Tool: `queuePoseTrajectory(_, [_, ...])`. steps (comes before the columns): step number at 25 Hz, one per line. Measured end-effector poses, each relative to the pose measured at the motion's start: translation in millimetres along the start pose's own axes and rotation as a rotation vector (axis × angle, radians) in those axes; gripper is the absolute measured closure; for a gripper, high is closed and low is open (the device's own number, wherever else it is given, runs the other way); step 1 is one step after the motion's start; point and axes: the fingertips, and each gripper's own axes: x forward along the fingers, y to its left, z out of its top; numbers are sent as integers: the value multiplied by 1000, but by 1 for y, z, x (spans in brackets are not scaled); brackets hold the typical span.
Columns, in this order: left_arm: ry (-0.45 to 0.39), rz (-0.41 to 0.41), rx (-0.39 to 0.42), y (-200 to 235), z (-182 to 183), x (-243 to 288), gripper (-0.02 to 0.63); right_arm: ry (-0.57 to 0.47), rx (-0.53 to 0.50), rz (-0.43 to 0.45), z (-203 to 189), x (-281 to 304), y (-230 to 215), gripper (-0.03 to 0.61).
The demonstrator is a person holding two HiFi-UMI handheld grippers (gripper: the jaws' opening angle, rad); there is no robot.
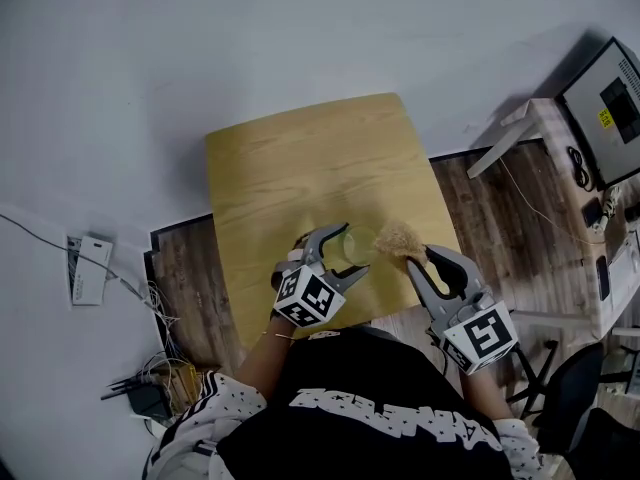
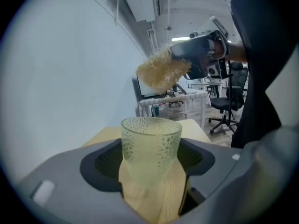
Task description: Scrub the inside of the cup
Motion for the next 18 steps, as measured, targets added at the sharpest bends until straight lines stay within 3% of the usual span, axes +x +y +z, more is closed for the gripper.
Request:
queuePoseTrajectory(5, [45, 9, 124, -1, 11, -13, 249, 83, -58, 116, -13, 16, 21, 476])
queuePoseTrajectory(13, [66, 40, 198, 0, 31, -29, 249, 99, -135, 178, -12, 21, 39, 477])
queuePoseTrajectory(18, [87, 77, 312, -2, 41, -36, 249, 118, -167, 203, -13, 23, 44, 480])
